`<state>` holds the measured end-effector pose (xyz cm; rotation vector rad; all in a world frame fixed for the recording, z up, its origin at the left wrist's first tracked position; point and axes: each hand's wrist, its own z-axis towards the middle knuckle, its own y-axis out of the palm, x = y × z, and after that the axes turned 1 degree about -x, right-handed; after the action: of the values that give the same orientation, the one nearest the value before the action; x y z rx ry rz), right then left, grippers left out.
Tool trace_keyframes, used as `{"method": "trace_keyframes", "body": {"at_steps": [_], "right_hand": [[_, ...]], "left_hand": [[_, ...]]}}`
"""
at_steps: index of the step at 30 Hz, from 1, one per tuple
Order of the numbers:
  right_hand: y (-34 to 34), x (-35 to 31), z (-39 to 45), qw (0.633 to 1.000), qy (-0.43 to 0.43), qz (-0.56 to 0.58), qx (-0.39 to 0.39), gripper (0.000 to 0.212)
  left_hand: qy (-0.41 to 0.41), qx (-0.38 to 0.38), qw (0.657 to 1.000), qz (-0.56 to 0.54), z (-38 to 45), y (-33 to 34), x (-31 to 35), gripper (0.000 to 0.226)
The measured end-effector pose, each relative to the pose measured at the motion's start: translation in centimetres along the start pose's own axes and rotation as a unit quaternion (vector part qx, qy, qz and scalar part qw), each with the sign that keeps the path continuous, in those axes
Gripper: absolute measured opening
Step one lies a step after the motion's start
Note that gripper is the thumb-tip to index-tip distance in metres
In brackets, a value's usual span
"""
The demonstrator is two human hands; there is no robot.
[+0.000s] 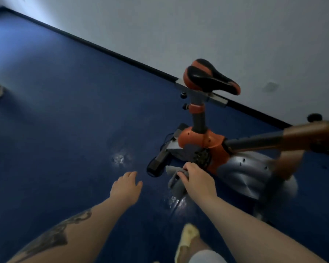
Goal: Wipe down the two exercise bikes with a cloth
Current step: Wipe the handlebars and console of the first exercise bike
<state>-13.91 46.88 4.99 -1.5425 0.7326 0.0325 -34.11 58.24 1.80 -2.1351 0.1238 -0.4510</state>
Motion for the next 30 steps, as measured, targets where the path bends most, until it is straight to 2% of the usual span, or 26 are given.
{"method": "trace_keyframes", "body": {"at_steps": [6, 12, 16, 20, 23, 26, 30], "right_hand": [[1.7, -3.0, 10.4, 0.997, -0.050, -0.035, -0.050, 0.024], [2.1, -6.5, 20.1, 0.992, -0.084, -0.023, -0.090, 0.024], [2.7, -9.2, 26.0, 0.993, -0.070, -0.008, -0.096, 0.024], [4.4, -11.9, 31.2, 0.993, -0.054, -0.011, -0.101, 0.022], [5.4, -13.8, 36.2, 0.995, -0.018, -0.025, -0.098, 0.023], [6.0, -15.3, 40.5, 0.995, 0.076, 0.003, -0.068, 0.023], [6.7, -16.4, 45.3, 0.984, 0.174, 0.024, -0.016, 0.024]], "left_hand": [[-0.016, 0.018, 0.999, -0.039, 7.0, -3.5, -1.1, 0.054], [-0.058, 0.044, 0.996, -0.059, 14.5, -10.3, -2.8, 0.051], [-0.070, 0.059, 0.990, -0.105, 19.5, -14.4, -3.8, 0.049], [-0.041, 0.042, 0.994, -0.093, 25.2, -17.5, -5.4, 0.050], [-0.008, 0.017, 0.996, -0.089, 30.3, -20.6, -6.7, 0.050], [0.037, -0.013, 0.998, -0.049, 35.6, -24.6, -8.6, 0.048], [0.049, -0.013, 0.997, 0.049, 43.5, -31.1, -11.2, 0.039]]}}
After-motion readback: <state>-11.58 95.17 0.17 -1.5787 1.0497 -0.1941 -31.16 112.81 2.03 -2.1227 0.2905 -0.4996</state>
